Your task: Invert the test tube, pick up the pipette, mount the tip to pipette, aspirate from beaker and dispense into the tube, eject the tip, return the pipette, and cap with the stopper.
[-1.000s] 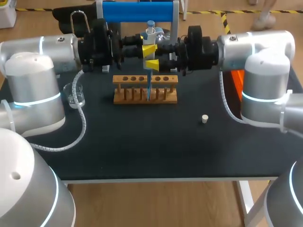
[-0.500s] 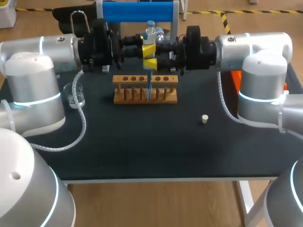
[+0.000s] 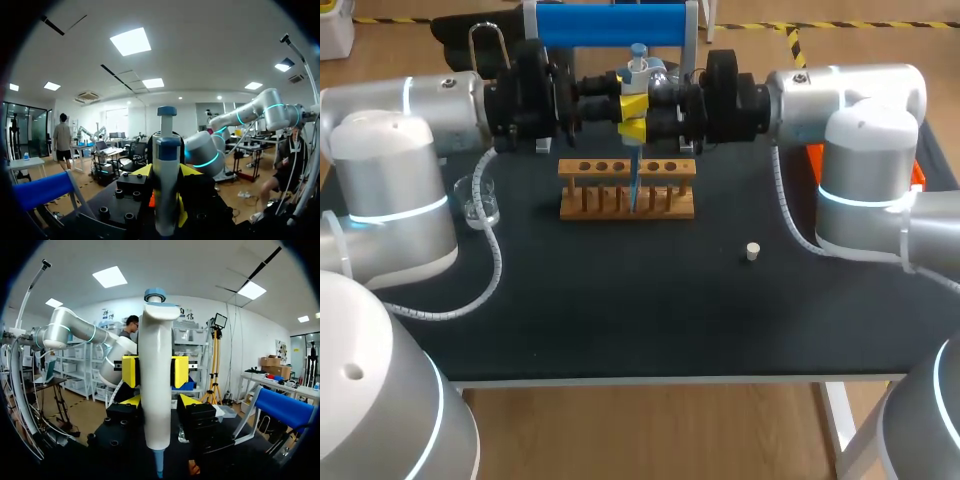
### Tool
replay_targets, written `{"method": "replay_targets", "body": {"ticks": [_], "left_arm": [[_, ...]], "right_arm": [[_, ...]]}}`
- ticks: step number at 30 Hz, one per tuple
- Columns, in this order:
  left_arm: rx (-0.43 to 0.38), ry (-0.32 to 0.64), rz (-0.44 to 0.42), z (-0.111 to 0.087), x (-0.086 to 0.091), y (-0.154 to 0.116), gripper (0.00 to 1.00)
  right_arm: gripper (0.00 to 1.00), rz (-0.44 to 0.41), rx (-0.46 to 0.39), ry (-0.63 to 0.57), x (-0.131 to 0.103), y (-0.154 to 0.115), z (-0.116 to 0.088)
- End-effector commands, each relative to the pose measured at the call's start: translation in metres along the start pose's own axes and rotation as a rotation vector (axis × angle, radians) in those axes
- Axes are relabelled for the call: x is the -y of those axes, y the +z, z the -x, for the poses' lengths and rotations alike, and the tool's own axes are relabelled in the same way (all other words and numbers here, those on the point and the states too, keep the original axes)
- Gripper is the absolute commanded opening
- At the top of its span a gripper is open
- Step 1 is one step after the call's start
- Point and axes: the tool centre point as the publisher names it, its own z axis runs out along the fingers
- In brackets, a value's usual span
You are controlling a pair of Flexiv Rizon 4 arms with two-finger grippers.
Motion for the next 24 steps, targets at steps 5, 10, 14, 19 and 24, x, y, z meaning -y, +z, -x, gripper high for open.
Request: {"method": "replay_targets", "body": {"ticks": [5, 10, 14, 19, 24], "left_arm": [[-0.002, 0.001, -0.003, -0.0008, -0.0005, 0.0004, 0.00], [-0.002, 0.001, -0.003, -0.0008, -0.0005, 0.0004, 0.00], [-0.002, 0.001, -0.003, -0.0008, -0.0005, 0.0004, 0.00], [-0.002, 0.001, -0.003, -0.0008, -0.0005, 0.0004, 0.00], [-0.002, 0.001, -0.003, -0.0008, -0.0005, 0.0004, 0.00]], "right_arm": [[0.00, 0.009, -0.007, 0.000, -0.0015, -0.0035, 0.0015], [0.00, 0.009, -0.032, 0.003, -0.0026, -0.0046, 0.0004], [0.00, 0.006, -0.056, 0.009, -0.0027, -0.0045, -0.0012], [0.00, 0.004, -0.079, 0.019, -0.0017, -0.0034, -0.0029], [0.00, -0.003, -0.094, 0.026, -0.0009, -0.0030, -0.0044]]}}
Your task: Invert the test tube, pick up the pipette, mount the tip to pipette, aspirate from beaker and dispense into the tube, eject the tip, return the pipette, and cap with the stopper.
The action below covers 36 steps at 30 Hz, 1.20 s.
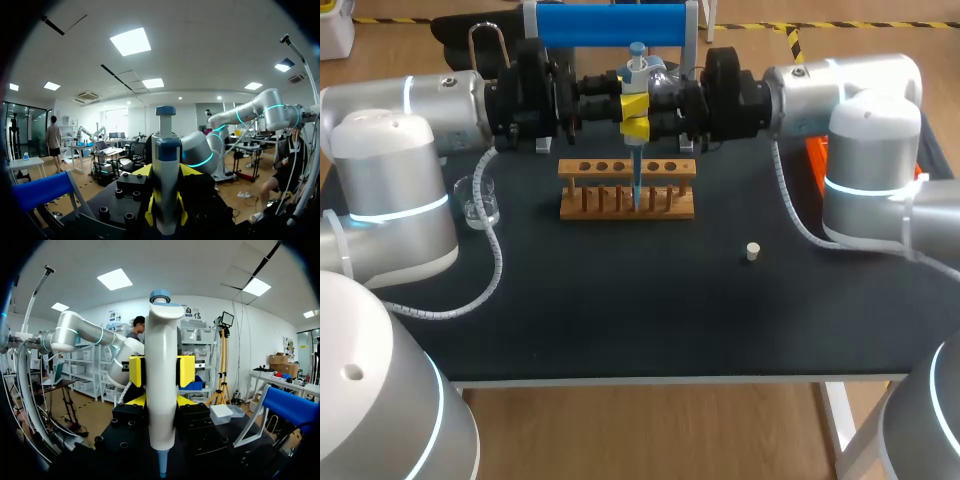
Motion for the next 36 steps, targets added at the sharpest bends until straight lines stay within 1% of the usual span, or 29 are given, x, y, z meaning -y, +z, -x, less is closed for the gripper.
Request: {"method": "replay_targets", "body": {"ticks": [1, 3, 4, 5, 9, 15, 25, 32, 36], "left_arm": [[0.000, 0.001, -0.003, -0.001, -0.001, -0.001, 0.00], [0.000, 0.001, -0.003, -0.001, -0.001, -0.001, 0.00], [0.000, 0.001, -0.003, -0.001, -0.001, -0.001, 0.94], [0.000, 0.001, -0.003, -0.001, -0.001, -0.001, 1.00], [0.000, 0.001, -0.003, -0.001, -0.001, -0.001, 1.00], [0.000, 0.001, -0.003, -0.001, -0.001, -0.001, 1.00], [0.000, 0.001, -0.003, -0.001, -0.001, -0.001, 1.00], [0.000, 0.001, -0.003, -0.001, -0.001, -0.001, 1.00], [0.000, 0.001, -0.003, -0.001, -0.001, -0.001, 1.00]], "right_arm": [[0.00, -0.004, -0.012, 0.004, -0.001, -0.001, 0.002], [0.00, -0.006, -0.015, 0.004, -0.001, -0.001, 0.001], [0.00, -0.007, -0.016, 0.004, -0.001, -0.001, 0.001], [0.00, -0.007, -0.024, 0.008, -0.001, -0.002, 0.001], [0.00, -0.014, -0.042, 0.008, -0.002, -0.008, 0.000], [0.00, -0.024, -0.089, 0.019, -0.001, -0.030, -0.001], [0.00, -0.005, -0.150, 0.056, -0.003, -0.087, 0.007], [0.00, -0.016, -0.156, 0.071, -0.004, -0.131, 0.016], [0.00, -0.034, -0.155, 0.068, -0.006, -0.149, 0.019]]}}
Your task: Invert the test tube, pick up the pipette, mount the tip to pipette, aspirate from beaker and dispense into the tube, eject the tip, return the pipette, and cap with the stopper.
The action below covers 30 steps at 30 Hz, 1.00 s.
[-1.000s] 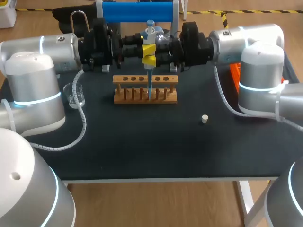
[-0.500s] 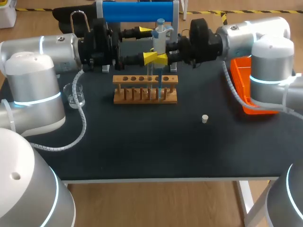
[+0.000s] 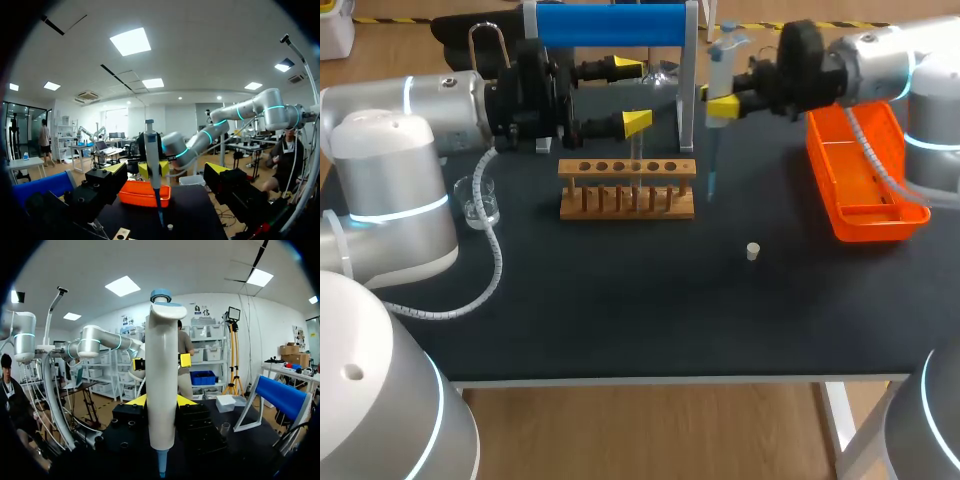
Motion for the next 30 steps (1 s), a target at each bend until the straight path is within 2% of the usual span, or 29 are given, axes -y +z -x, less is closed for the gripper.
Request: {"method": "replay_targets", "body": {"ticks": [1, 23, 30], "left_arm": [[0.000, 0.001, -0.003, 0.000, -0.001, -0.001, 1.00], [0.000, 0.001, -0.003, 0.000, -0.001, -0.001, 1.00], [0.000, 0.001, -0.003, 0.000, -0.001, -0.001, 1.00]], "right_arm": [[0.00, -0.021, -0.008, -0.004, -0.003, -0.025, -0.001], [0.00, -0.021, -0.008, -0.004, -0.003, -0.025, -0.001], [0.00, -0.049, -0.041, -0.049, -0.011, -0.066, -0.008]]}}
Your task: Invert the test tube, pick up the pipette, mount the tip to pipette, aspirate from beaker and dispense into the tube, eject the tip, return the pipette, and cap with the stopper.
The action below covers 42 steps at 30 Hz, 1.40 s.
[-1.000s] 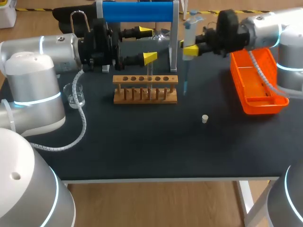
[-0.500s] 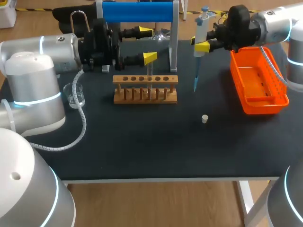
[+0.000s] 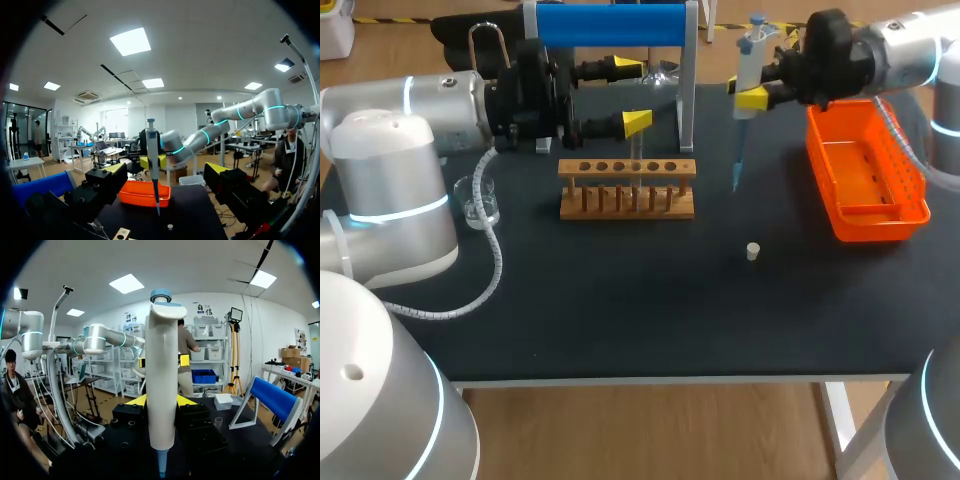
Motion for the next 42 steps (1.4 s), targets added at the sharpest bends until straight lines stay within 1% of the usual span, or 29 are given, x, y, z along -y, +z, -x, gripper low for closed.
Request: {"method": "replay_targets", "body": {"ticks": [1, 6, 16, 22, 27, 30, 42], "left_arm": [[0.000, 0.001, -0.003, 0.000, -0.001, -0.001, 1.00], [0.000, 0.001, -0.003, 0.000, -0.001, -0.001, 1.00], [0.000, 0.001, -0.003, 0.000, -0.001, -0.001, 1.00], [0.000, 0.001, -0.003, 0.000, -0.001, -0.001, 1.00], [0.000, 0.001, -0.003, 0.000, -0.001, -0.001, 1.00], [0.000, 0.001, -0.003, 0.000, -0.001, -0.001, 1.00], [0.000, 0.001, -0.003, 0.000, -0.001, -0.001, 1.00]], "right_arm": [[0.00, -0.033, -0.012, -0.021, -0.006, -0.037, -0.005], [0.00, -0.042, -0.022, -0.050, -0.007, -0.079, -0.008], [0.00, -0.017, -0.010, -0.100, -0.008, -0.165, -0.013], [0.00, 0.009, -0.013, -0.112, -0.005, -0.204, -0.016], [0.00, 0.012, 0.001, -0.113, 0.000, -0.227, -0.016], [0.00, 0.019, 0.005, -0.108, 0.003, -0.236, -0.017], [0.00, 0.016, 0.001, -0.090, 0.019, -0.254, -0.013]]}}
